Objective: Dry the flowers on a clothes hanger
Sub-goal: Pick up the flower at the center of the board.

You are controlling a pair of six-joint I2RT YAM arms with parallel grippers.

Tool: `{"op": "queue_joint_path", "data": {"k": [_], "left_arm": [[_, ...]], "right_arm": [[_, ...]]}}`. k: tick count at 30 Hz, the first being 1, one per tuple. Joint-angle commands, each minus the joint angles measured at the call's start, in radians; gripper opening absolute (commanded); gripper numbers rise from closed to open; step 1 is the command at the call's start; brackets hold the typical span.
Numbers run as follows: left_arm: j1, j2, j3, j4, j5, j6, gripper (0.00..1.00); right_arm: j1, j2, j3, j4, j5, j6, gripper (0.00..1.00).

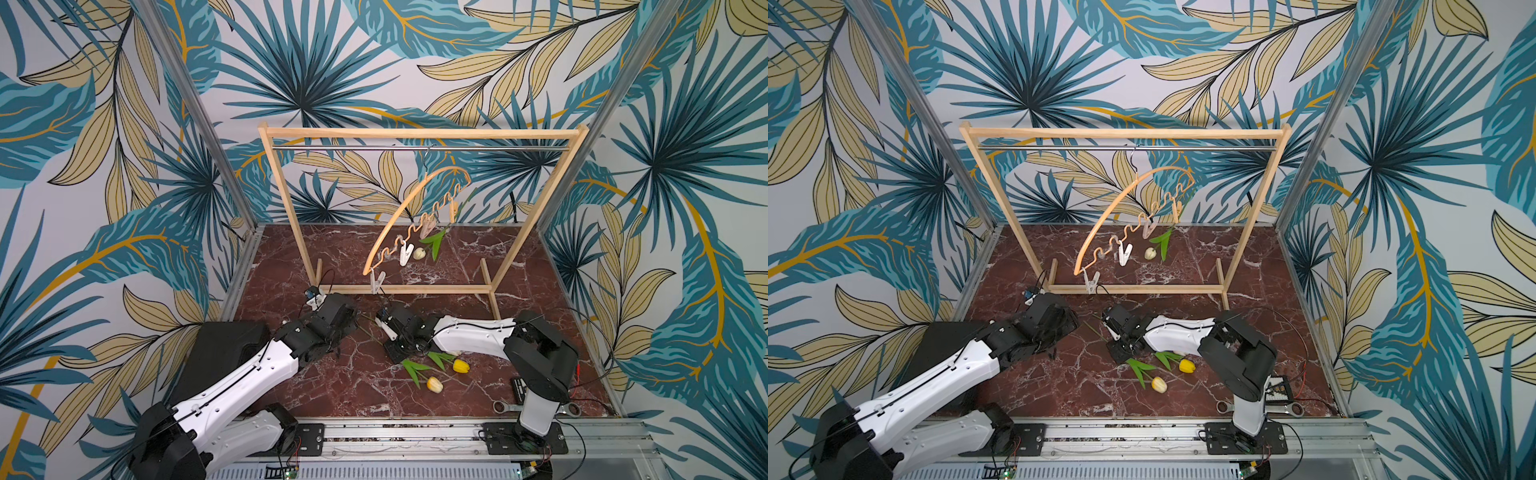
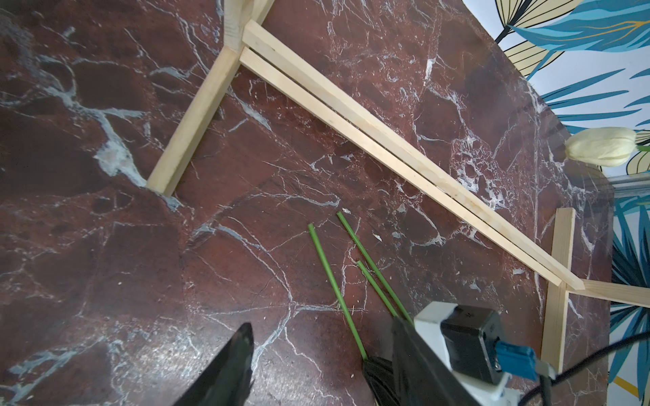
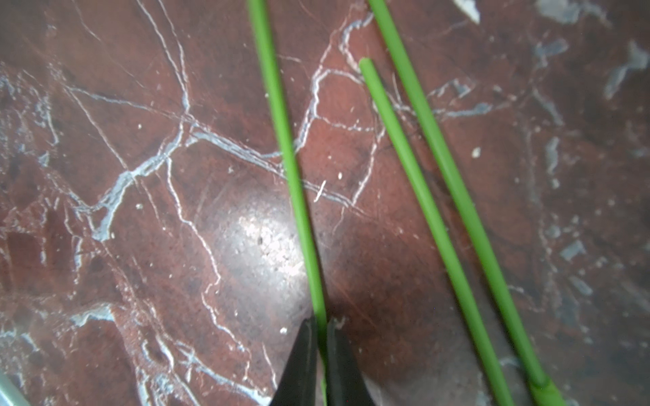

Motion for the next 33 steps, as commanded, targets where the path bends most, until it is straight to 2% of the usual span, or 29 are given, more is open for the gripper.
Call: {"op": "queue_joint_path", "data": {"k": [1,7,12,19,26,33], "left_arm": [[0.006,-0.018,-0.024,0.009,0.003,-0.002,0.65],[0.006,-0.002,-0.018,0.040,0.043,0.015,0.62],[0.006,0.008,-0.017,0.084,0.088,0.026,0.57],[0.006,0.025,-0.037,0.111,0.108,-0.004,0.56],[0.006,-0.004,-0.094,0.228,0.162,-0.016,0.55],[0.006,-0.036,-0.131,0.238,0.153,-0.053,0.35]], "right_arm": [[0.005,0.028,0.013,-0.049,0.018,-0.020,0.07],[0.005,-0.007,0.020,-0.037,-0.018,-0.048,0.00],[0.005,-0.081,0.033,-0.011,-0.101,-0.051,0.00],[0.005,-0.127,0.104,-0.018,-0.198,-0.018,0.00],[0.005,-0.157,0.126,0.022,-0.254,0.034,0.00],[0.004,-0.179,0.120,0.045,-0.270,0.065,0.00]]}}
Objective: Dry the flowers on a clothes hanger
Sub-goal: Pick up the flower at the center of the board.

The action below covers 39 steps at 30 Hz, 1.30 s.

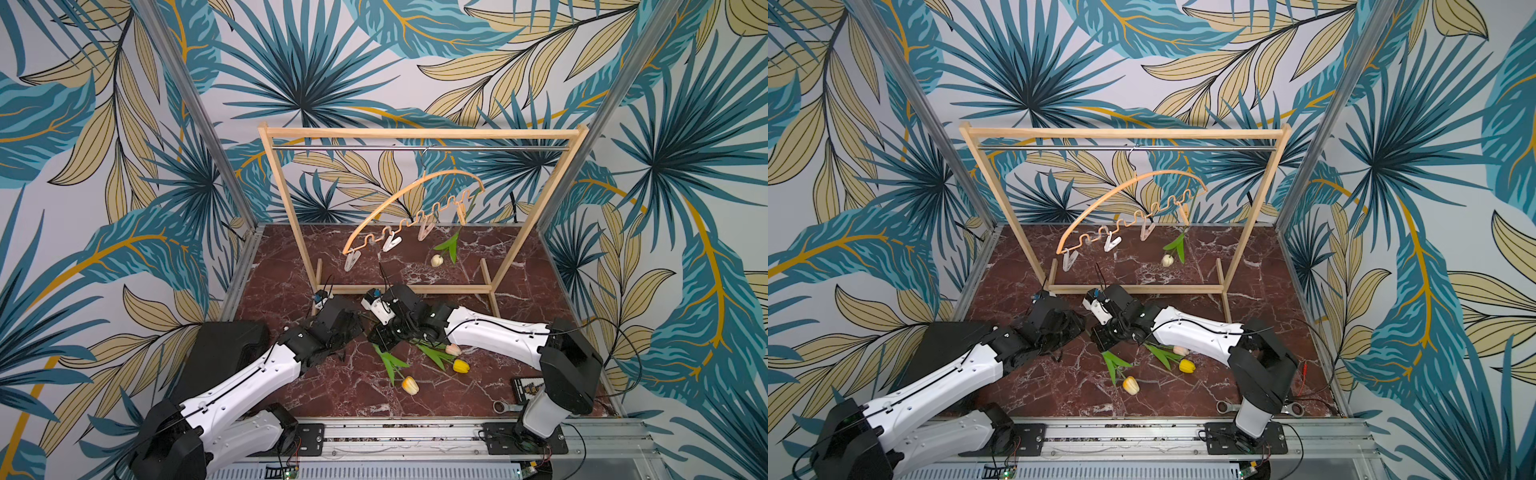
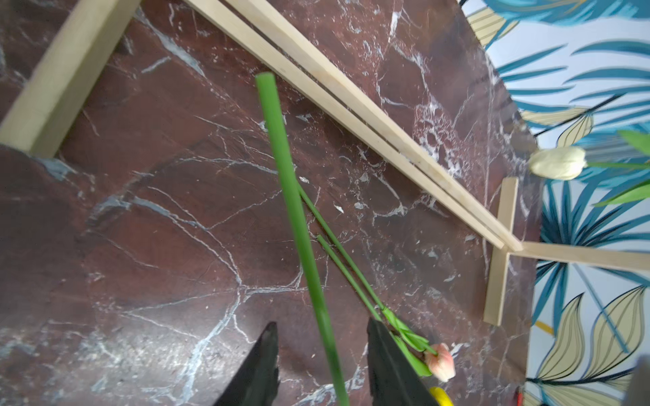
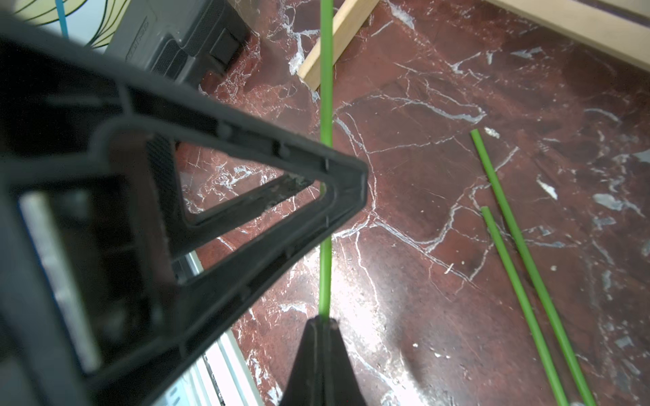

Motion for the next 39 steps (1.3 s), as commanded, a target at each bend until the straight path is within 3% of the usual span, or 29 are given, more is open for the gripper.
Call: {"op": "queue_joint_path", "data": {"k": [1,12,13,17,23,31,35,39], "left_arm": [[0.006,-0.038,-0.039,0.045,-0.001,-0.026,0.31],[0.009,-0.122,-0.113,0.159,-0.019,-0.067,0.03],[0.009,-0.131,-0.123,0.190,-0.012,-0.056,0.01],[0.013,-0.164,-0.155,0.251,0.029,-0.014,0.00],[0.014,-0.196,-0.174,0.311,0.088,0.048,0.00],[0.014,-0.201,-0.221,0.504,0.258,0.068,0.00],[0.014,-0.201,-0.221,0.499,0.268,0.078,0.00],[0.014,-0.203,-0.223,0.495,0.267,0.080,0.00]], "right_arm": [[0.005,-0.040,0.003,0.032,-0.025,0.029,0.00],[0.004,-0.088,-0.021,0.052,-0.042,0.091,0.00],[0.002,-0.097,-0.027,0.052,-0.045,0.099,0.02],[-0.012,-0.132,-0.062,0.088,-0.106,0.147,0.29],[-0.028,-0.172,-0.094,0.072,-0.183,0.201,0.43],[-0.044,-0.174,-0.089,0.070,-0.199,0.226,0.37],[-0.052,-0.200,-0.099,0.072,-0.183,0.229,0.28],[-0.058,-0.220,-0.117,0.070,-0.154,0.223,0.26]]}}
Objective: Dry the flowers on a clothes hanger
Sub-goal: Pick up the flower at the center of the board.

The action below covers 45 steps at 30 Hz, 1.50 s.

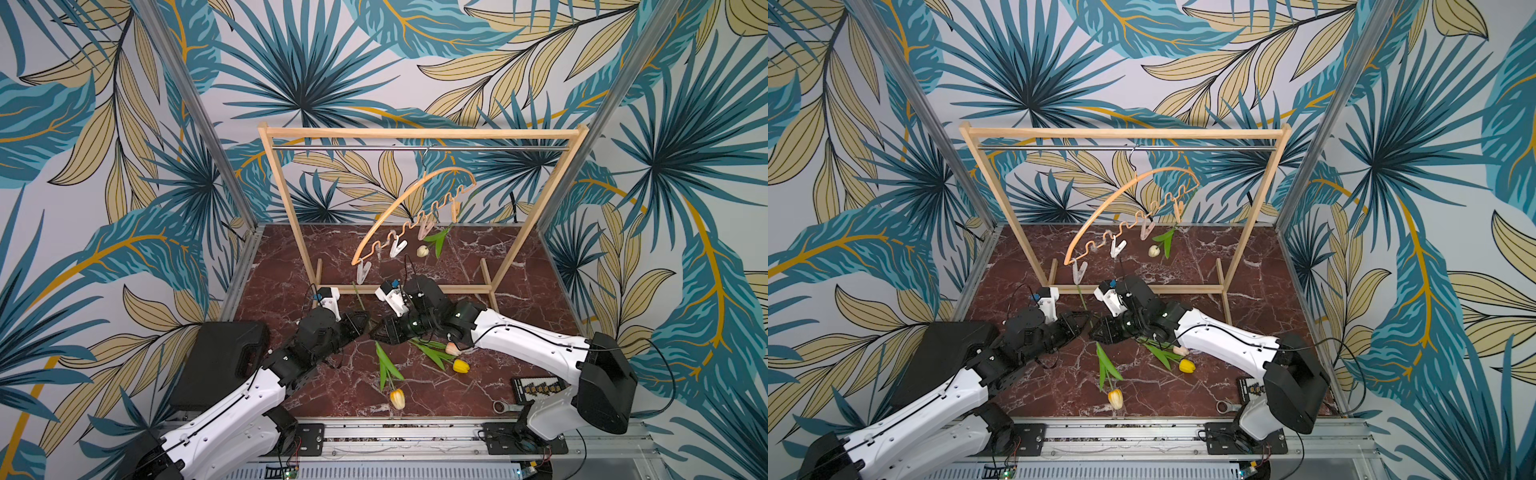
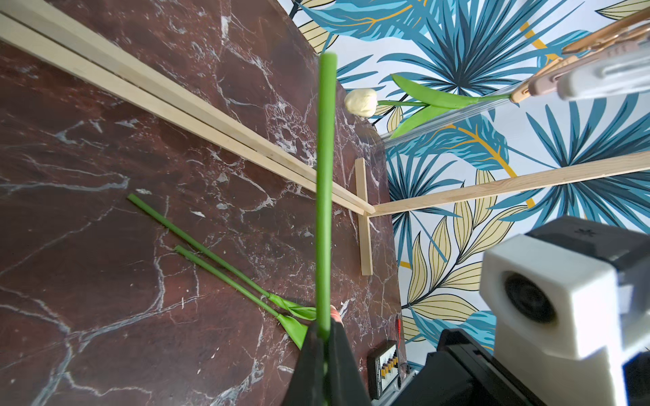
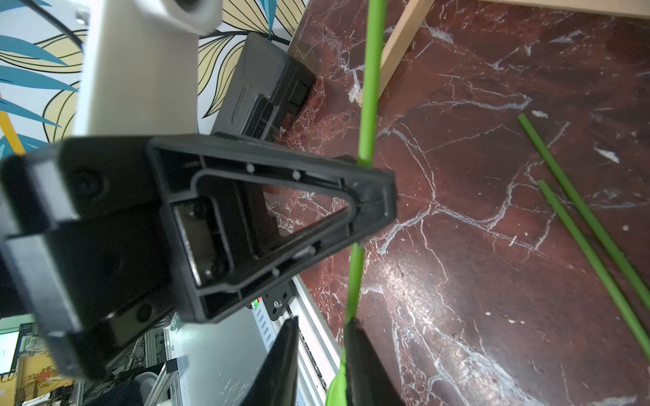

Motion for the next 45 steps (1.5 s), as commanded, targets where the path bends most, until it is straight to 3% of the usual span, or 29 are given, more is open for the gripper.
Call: {"op": "queue_joint_path", "data": {"k": [1,8,22,35,42,45], "left_arm": [[0.000,-0.014,-0.029,0.052,0.031,0.017,0.00],[0.001,-0.015,-0.029,0.055,0.043,0.020,0.00],[0.000,0.002,-0.029,0.079,0.024,0.014,0.00],[0.000,0.037,-0.031,0.117,0.035,0.015,0.00],[0.000,0.047,-0.032,0.109,0.042,0.030,0.00],[0.001,0.047,-0.031,0.113,0.043,0.032,0.00]], "right_arm": [[-0.005,-0.035,-0.030,-0.034,0.033,-0.003,0.26],[-0.013,-0.054,-0.033,-0.076,0.102,-0.021,0.30],[-0.013,-0.032,-0.027,-0.029,-0.004,-0.042,0.21],[-0.011,0.006,0.004,-0.042,0.009,-0.053,0.10],[-0.011,-0.002,0.015,-0.035,0.035,-0.042,0.22],[-0.011,0.003,0.025,-0.029,0.035,-0.033,0.22]]}}
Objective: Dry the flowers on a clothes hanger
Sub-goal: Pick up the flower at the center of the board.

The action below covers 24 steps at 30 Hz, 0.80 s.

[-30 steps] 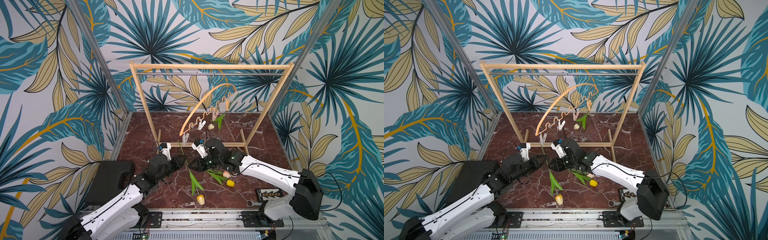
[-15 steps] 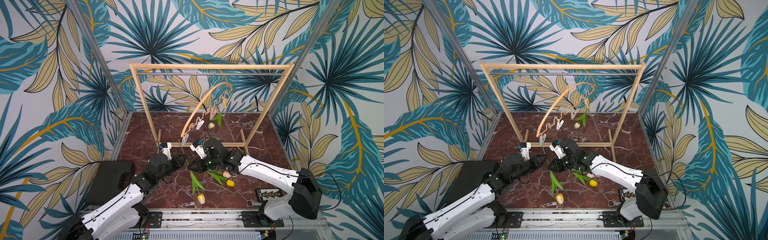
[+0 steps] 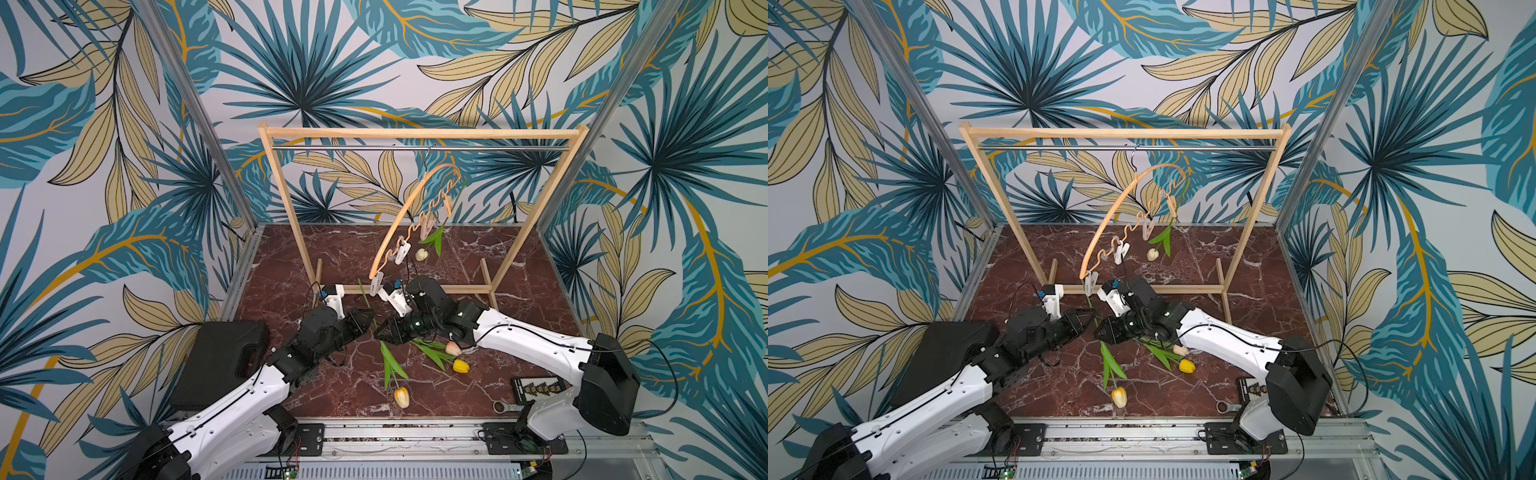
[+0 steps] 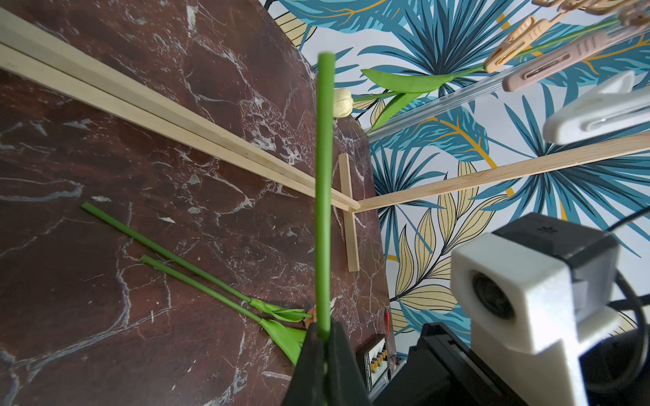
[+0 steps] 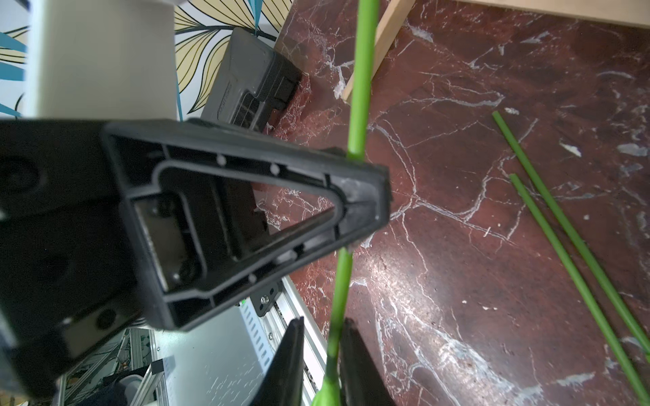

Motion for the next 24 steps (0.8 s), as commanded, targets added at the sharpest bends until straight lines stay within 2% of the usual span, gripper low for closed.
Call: {"op": "queue_joint_path", "data": {"k": [1,15,16,17,18,24], "left_arm": [[0.000,0.003,-0.029,0.031,0.011,0.025,0.00],[0.001,0.005,-0.030,0.004,-0.008,0.045,0.00],[0.001,0.004,-0.025,-0.011,-0.022,0.053,0.08],[0.002,0.002,-0.011,-0.038,-0.042,0.066,0.23],[0.001,0.003,0.005,-0.062,-0.061,0.084,0.31],[0.058,0.050,0.130,-0.186,-0.099,0.199,0.65]], "right_arm": [[0.000,0.006,0.021,0.016,0.016,0.006,0.22],[-0.001,0.009,0.023,-0.014,0.069,-0.003,0.01],[-0.002,0.005,0.021,-0.021,0.070,-0.005,0.00],[-0.001,-0.004,0.014,-0.023,0.067,-0.006,0.00],[-0.001,-0.016,0.004,-0.026,0.068,-0.006,0.00],[-0.011,-0.145,-0.115,-0.066,0.130,0.004,0.00]]}}
